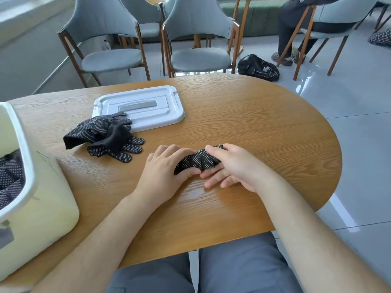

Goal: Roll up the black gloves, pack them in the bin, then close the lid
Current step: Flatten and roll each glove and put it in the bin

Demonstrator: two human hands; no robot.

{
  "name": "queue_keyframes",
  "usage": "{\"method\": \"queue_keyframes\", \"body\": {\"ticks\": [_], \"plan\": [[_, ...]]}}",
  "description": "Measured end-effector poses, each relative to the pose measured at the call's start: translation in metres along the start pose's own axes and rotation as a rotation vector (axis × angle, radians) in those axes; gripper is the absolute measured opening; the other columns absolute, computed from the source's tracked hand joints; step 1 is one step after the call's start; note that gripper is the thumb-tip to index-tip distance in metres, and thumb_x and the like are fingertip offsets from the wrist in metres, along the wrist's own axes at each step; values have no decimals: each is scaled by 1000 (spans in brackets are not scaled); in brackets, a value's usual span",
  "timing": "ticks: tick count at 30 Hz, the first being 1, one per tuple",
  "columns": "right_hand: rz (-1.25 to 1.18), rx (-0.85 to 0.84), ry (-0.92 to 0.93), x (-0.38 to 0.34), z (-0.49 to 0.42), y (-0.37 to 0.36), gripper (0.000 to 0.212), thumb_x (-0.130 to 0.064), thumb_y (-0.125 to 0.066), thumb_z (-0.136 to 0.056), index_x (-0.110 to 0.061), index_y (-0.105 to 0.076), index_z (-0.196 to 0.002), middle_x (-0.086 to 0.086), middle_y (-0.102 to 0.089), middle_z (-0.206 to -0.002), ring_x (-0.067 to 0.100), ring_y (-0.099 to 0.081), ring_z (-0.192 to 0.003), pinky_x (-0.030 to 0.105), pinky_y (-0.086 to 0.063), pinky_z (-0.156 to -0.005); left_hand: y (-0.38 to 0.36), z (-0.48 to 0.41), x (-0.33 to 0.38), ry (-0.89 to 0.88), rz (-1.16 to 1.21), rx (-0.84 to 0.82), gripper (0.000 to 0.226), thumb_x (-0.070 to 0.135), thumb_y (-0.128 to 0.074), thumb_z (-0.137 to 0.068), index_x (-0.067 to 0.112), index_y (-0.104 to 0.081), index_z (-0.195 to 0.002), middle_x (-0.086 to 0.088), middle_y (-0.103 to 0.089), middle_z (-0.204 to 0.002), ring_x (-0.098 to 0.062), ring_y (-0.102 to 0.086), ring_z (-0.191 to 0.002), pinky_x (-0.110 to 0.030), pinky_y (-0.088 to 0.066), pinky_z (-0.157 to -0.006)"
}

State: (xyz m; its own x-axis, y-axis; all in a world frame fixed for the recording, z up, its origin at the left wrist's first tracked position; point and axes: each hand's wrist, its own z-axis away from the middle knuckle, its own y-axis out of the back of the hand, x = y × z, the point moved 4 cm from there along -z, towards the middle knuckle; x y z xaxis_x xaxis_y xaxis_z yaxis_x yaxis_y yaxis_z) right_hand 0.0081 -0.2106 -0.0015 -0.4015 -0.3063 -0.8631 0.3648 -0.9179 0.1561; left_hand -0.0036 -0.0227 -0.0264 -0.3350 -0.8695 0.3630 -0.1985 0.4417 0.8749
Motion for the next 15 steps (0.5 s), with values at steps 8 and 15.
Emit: {"method": "queue_keyframes", "body": {"ticks": [8,15], "plan": [[-236,12,135,6,-2,-5,34,-36,-59,-104,-9,-53,-123,14,-79,-98,29,-79,-85,28,-56,-53,34,23,1,418,289,176,67,66,-63,-85,34,-44,-142,4,-59,-107,-8,-61,-91,-26,-51,-84],[-337,-43,243,8,-1,0,37,-36,-58,-104,-8,-52,-127,11,-79,-105,31,-77,-90,29,-54,-58,20,19,21,787,1063,-106,86,57,-67,-83,24,-28,-153,-11,-78,-94,-28,-77,-85,-40,-61,-70]]}}
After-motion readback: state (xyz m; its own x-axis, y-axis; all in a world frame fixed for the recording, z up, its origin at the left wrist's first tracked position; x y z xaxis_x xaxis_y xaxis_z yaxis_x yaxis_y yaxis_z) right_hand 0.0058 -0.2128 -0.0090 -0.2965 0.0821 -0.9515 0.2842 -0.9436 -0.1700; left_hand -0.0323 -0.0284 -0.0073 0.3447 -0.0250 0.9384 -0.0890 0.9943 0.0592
